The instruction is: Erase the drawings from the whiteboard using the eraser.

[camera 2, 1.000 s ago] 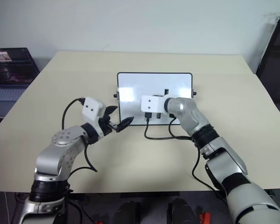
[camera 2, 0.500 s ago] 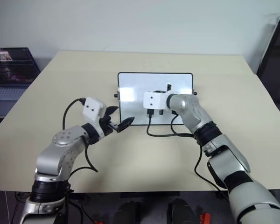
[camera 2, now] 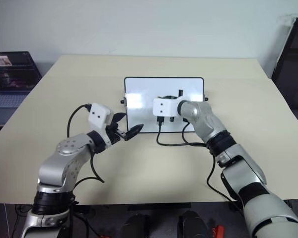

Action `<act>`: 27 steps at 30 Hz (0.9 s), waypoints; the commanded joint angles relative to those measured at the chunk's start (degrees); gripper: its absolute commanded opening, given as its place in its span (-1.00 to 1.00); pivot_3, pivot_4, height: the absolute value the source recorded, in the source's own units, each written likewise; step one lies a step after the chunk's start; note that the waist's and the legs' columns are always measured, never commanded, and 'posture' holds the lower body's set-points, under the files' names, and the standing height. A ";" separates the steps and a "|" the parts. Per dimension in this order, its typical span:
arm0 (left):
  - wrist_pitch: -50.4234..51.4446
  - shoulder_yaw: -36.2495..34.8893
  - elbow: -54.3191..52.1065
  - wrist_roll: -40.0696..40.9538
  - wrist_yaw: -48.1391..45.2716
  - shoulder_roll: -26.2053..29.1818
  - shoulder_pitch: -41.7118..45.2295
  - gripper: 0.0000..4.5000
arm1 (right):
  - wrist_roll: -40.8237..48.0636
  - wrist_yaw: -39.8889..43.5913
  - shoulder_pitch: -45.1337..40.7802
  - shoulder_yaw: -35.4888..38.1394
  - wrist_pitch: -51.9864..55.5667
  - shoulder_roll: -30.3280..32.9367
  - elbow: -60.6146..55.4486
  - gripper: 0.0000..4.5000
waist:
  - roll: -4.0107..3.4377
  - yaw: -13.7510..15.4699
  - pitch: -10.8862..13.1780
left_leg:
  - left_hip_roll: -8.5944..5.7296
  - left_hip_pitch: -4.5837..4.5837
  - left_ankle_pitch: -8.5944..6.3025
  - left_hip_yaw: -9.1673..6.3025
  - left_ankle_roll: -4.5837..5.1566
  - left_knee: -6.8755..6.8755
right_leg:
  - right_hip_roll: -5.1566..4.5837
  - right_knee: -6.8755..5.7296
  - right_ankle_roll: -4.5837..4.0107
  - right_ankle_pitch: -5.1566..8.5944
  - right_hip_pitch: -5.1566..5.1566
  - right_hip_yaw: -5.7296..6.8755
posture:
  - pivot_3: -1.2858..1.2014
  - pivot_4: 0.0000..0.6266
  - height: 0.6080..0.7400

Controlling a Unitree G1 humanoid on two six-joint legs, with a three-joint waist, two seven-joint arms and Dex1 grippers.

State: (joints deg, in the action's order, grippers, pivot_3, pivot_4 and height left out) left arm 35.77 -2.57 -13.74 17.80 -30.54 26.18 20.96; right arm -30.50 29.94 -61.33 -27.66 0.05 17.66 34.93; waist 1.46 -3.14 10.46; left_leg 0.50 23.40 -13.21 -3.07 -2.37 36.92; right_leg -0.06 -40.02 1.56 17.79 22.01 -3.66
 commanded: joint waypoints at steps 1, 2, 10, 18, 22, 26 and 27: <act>-0.82 -0.06 -1.55 0.21 0.00 0.13 1.02 1.00 | -0.01 -0.18 -1.04 0.74 -1.15 -0.06 0.43 -0.51 | 0.00 0.00 0.00 | 0.00 0.00 0.00 0.00 0.00 -0.01 | 0.00 0.02 0.00 0.00 0.00 0.00 | 0.03 -0.52 1.00; -0.81 -0.07 -1.57 0.20 0.01 0.13 0.99 1.00 | 0.12 1.03 -0.74 0.48 -0.85 0.20 0.43 -0.51 | 0.00 0.00 0.00 | 0.00 0.01 0.00 0.00 0.00 -0.02 | 0.00 0.04 0.00 0.00 0.00 -0.01 | 0.03 -0.52 1.00; -1.23 -0.09 -1.48 0.15 -0.11 0.05 0.44 1.00 | 0.61 12.94 3.68 -1.88 -0.77 3.00 -5.57 -0.51 | 0.00 0.01 0.00 | 0.00 -0.01 0.00 -0.01 0.01 0.03 | 0.00 0.02 0.00 0.00 -0.04 0.00 | 0.03 -0.52 1.00; -1.54 0.01 -1.26 0.07 -0.26 -0.02 0.37 1.00 | -1.56 1.87 -0.02 0.63 -2.84 1.07 -1.86 -0.51 | 0.00 -0.10 0.00 | 0.01 -0.04 0.00 -0.01 0.00 0.03 | 0.00 -0.03 0.00 0.00 -0.04 0.02 | 0.03 -0.52 1.00; -1.89 -0.10 -0.99 0.07 -0.52 0.12 0.16 1.00 | -1.28 -2.76 -2.93 0.98 -4.21 -0.41 2.20 -0.51 | 0.00 -0.08 0.00 | 0.01 -0.03 0.00 0.01 0.00 0.03 | 0.00 -0.07 0.00 0.00 0.00 0.00 | 0.03 -0.52 1.00; -2.70 -0.43 -0.18 0.04 -1.01 0.43 -0.15 1.00 | -0.63 -1.89 -3.05 0.67 -4.39 -1.39 3.11 -0.51 | 0.00 -0.08 0.00 | 0.01 0.00 0.00 0.01 0.00 -0.02 | 0.00 0.03 0.00 0.00 0.00 -0.01 | 0.03 -0.52 1.00; -2.82 -0.44 -0.08 0.03 -1.03 0.45 -0.18 1.00 | -0.53 -1.37 -2.87 0.59 -4.38 -1.45 2.96 -0.51 | 0.00 -0.08 0.00 | 0.01 0.03 0.00 0.03 0.00 -0.03 | 0.00 0.05 0.00 0.00 0.02 -0.02 | 0.03 -0.52 1.00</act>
State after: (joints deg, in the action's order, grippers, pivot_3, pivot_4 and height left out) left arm 34.38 -2.52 -13.05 17.75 -31.16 26.17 20.70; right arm -31.71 28.36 -63.68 -27.82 -3.51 16.14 38.82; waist 1.46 -3.21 10.46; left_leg 0.51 23.47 -13.21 -3.04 -2.37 36.90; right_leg -0.06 -39.97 1.56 17.79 22.07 -3.68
